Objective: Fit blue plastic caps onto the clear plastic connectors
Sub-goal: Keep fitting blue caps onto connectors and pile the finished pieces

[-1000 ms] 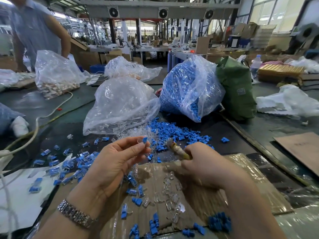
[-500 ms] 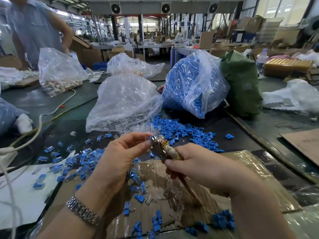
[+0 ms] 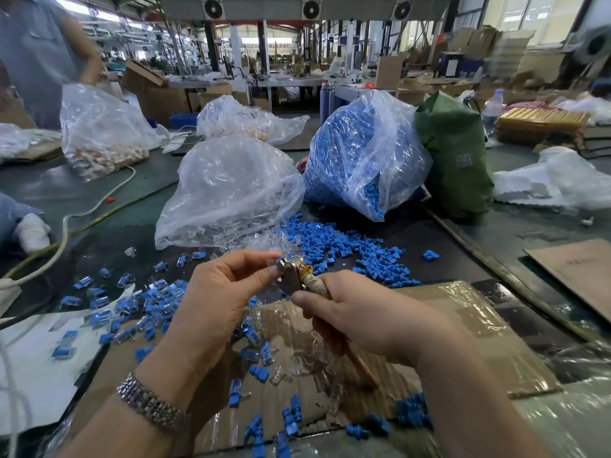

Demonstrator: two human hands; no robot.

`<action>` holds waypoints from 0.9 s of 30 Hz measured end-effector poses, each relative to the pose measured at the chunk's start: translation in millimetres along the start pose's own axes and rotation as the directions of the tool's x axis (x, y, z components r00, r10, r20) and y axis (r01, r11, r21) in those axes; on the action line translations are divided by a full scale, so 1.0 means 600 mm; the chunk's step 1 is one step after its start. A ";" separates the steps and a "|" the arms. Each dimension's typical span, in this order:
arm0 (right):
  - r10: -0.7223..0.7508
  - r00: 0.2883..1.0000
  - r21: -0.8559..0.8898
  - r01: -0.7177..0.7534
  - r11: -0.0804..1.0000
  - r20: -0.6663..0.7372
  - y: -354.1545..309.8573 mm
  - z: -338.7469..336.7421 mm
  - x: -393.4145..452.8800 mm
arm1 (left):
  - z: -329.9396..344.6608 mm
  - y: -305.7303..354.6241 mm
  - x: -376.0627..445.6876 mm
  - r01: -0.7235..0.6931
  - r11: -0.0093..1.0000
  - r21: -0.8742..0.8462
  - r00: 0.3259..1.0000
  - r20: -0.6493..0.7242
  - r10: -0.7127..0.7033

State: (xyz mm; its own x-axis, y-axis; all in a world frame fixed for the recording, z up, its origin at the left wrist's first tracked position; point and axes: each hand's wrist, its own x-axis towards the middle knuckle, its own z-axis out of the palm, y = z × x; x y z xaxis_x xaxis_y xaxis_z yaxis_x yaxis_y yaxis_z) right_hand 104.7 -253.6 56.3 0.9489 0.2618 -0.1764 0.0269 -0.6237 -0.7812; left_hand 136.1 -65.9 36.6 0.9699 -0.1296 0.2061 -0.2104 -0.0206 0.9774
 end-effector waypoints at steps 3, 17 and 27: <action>0.003 1.000 -0.011 -0.003 1.000 -0.002 0.003 -0.001 -0.001 | -0.001 -0.001 0.001 -0.004 1.000 0.021 1.000 0.003 0.004; 0.179 0.917 -0.339 -0.306 0.890 -0.357 0.042 -0.032 0.020 | -0.065 -0.002 0.010 0.138 0.329 0.934 0.965 -0.201 0.167; 0.311 0.873 -0.502 -0.474 0.723 -0.377 0.050 -0.017 0.039 | 0.050 -0.023 -0.016 -0.568 0.495 0.658 0.793 0.598 0.115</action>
State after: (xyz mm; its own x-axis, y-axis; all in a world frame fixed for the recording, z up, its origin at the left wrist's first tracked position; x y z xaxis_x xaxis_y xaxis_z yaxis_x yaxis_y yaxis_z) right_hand 130.7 -273.9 34.9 0.9549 -0.2430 -0.1706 -0.2727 -0.9450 -0.1803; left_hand 125.7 -94.4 19.8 0.6719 -0.6980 0.2478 -0.7354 -0.5887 0.3357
